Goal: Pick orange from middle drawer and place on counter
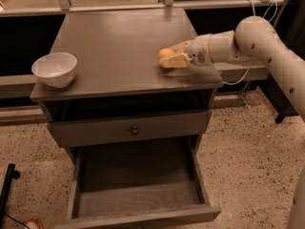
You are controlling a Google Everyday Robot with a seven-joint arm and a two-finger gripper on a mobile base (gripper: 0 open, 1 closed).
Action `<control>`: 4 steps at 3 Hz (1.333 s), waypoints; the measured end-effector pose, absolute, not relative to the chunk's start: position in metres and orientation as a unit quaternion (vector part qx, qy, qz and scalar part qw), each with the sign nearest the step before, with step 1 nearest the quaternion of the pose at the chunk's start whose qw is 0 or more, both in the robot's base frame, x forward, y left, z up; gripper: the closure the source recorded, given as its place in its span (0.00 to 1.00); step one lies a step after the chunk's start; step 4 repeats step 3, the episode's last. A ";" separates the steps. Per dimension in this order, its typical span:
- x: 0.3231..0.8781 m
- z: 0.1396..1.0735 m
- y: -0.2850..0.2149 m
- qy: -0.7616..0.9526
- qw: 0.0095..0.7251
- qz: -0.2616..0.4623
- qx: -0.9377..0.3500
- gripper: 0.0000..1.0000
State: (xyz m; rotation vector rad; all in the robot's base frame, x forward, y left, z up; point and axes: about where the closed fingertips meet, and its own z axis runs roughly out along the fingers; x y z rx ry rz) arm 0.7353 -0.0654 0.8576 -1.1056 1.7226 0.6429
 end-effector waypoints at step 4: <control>0.735 0.858 -0.065 0.705 0.478 0.263 -0.453 0.00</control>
Offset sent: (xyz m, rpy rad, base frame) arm 0.0000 0.0000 0.0000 0.0000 0.0000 0.0000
